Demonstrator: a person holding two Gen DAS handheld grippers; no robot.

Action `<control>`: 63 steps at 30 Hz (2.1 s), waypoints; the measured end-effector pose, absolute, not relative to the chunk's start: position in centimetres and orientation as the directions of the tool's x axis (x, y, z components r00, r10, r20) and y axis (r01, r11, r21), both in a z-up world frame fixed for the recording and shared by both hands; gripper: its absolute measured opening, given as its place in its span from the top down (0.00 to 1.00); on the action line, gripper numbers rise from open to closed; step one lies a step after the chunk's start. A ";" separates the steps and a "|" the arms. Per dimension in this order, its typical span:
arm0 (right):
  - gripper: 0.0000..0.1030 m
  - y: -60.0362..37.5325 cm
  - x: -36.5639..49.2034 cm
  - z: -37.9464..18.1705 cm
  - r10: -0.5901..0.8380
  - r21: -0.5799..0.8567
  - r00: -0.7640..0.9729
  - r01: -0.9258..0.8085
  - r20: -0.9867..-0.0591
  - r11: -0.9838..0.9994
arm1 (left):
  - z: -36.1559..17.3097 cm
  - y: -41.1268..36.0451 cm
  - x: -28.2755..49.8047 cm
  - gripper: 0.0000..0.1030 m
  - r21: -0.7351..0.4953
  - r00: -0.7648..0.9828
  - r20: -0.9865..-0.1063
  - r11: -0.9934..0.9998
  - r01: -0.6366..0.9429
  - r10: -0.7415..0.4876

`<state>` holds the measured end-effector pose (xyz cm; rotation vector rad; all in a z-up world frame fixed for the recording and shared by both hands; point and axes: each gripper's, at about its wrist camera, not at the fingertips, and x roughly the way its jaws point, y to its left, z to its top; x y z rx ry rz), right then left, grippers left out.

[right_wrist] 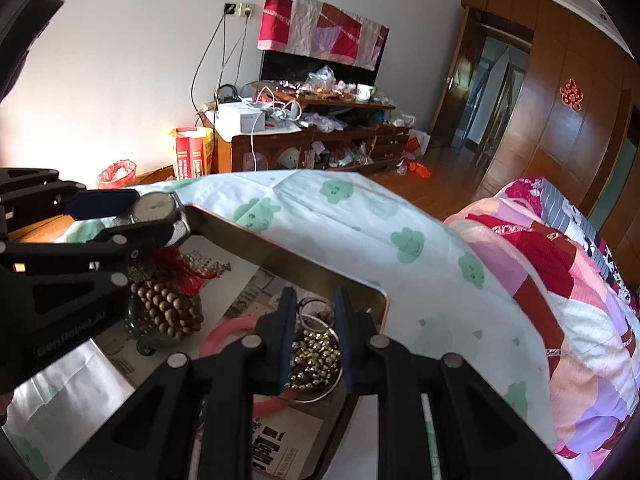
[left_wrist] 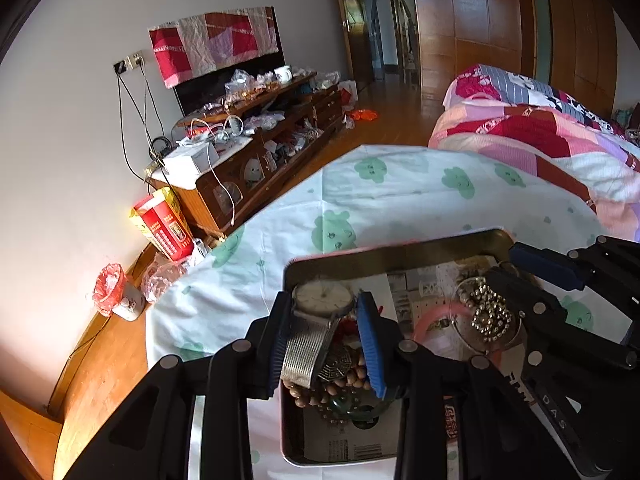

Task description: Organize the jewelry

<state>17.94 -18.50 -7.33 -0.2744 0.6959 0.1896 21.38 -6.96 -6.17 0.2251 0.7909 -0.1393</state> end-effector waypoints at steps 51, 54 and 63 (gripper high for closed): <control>0.23 -19.7 11.5 -5.8 0.008 -0.220 0.819 -0.163 -0.573 0.962 | -4.7 -2.4 14.8 0.25 0.106 0.742 -0.671 0.988 0.110 -0.011; 0.23 -19.7 11.5 -5.8 0.008 -0.221 0.820 -0.163 -0.573 0.962 | -4.7 -2.4 14.8 0.25 0.105 0.741 -0.671 0.988 0.110 -0.011; 0.23 -19.7 11.4 -5.9 0.008 -0.224 0.817 -0.167 -0.577 0.960 | -4.6 -2.4 14.8 0.25 0.107 0.741 -0.672 0.988 0.112 -0.011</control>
